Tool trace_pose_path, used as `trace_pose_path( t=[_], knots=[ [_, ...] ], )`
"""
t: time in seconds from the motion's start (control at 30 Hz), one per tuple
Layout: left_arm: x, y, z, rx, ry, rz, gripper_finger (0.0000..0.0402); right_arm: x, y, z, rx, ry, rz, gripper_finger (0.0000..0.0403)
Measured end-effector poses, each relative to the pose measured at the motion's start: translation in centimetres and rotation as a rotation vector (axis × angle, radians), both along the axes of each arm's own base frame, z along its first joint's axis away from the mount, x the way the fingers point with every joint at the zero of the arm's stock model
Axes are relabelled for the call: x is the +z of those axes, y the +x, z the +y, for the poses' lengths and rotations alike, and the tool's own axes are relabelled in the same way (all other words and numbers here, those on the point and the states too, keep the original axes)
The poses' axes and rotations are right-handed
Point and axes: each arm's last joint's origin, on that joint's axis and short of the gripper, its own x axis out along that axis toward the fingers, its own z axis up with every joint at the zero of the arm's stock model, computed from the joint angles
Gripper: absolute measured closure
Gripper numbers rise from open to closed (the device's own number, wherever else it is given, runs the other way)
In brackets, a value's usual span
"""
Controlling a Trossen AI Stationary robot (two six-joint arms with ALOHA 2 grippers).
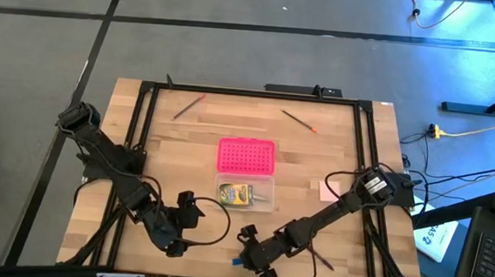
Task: Pack school essentials
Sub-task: Put the blue eraser into the pencil case
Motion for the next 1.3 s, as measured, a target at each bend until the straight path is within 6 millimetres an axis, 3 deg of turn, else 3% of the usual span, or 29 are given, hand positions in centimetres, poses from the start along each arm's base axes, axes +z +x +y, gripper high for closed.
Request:
trace_pose_path(
  t=[1.3],
  knots=[
    [0.0, -0.1, -0.3, -0.035, -0.014, 0.007, 0.0006, -2.0, -0.3, 0.5, -0.094, -0.011, 0.043, 0.0241]
  ],
)
